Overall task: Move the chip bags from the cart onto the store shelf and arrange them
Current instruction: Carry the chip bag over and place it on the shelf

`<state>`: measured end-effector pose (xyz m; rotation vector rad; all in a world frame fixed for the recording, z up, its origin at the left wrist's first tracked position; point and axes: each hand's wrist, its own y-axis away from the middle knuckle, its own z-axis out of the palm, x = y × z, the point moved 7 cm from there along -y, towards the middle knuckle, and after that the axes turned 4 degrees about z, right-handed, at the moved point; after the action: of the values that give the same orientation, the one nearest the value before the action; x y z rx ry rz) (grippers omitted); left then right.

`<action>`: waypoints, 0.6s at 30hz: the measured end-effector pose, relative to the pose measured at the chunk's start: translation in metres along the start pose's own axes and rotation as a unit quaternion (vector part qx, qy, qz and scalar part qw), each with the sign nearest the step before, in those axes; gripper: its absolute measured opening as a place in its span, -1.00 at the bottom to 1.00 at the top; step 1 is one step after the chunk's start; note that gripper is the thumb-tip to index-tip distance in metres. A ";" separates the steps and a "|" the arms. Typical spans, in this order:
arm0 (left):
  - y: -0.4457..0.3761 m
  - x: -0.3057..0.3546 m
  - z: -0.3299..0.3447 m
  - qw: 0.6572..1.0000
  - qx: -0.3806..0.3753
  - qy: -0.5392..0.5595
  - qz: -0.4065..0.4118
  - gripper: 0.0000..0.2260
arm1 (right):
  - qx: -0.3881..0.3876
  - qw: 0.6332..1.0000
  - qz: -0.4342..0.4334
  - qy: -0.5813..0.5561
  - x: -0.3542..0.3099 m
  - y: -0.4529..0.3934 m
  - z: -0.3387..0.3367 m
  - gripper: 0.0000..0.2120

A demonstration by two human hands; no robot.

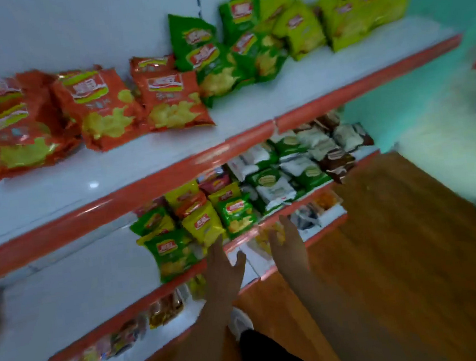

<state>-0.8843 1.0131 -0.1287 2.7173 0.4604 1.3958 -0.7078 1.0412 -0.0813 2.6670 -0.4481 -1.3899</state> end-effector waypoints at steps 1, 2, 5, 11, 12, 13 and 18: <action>0.008 0.020 0.028 0.999 -0.034 0.005 0.033 -0.41 | 0.027 1.000 0.013 -0.007 0.019 0.008 -0.030 -0.48; 0.019 0.045 0.056 0.995 -0.077 -0.001 0.063 -0.40 | 0.055 0.998 0.025 -0.010 0.040 0.018 -0.062 -0.48; 0.065 0.130 0.147 0.968 -0.184 -0.010 0.171 -0.46 | 0.161 0.984 0.080 -0.004 0.119 0.057 -0.170 -0.46; 0.211 0.266 0.322 0.850 -0.406 -0.043 0.332 -0.54 | 0.363 0.905 0.209 -0.072 0.286 0.163 -0.358 -0.44; 0.241 0.284 0.354 0.826 -0.437 -0.057 0.352 -0.54 | 0.393 0.887 0.225 -0.088 0.315 0.183 -0.386 -0.45; 0.270 0.301 0.385 0.806 -0.465 -0.071 0.359 -0.54 | 0.419 0.870 0.242 -0.097 0.343 0.201 -0.412 -0.44; 0.407 0.358 0.527 0.703 -0.576 -0.128 0.397 -0.54 | 0.496 0.784 0.346 -0.140 0.468 0.296 -0.510 -0.42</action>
<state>-0.1685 0.7736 -0.0852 1.8522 -1.3075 0.7734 -0.1027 0.5944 -0.0880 2.2639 -2.4721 -1.4778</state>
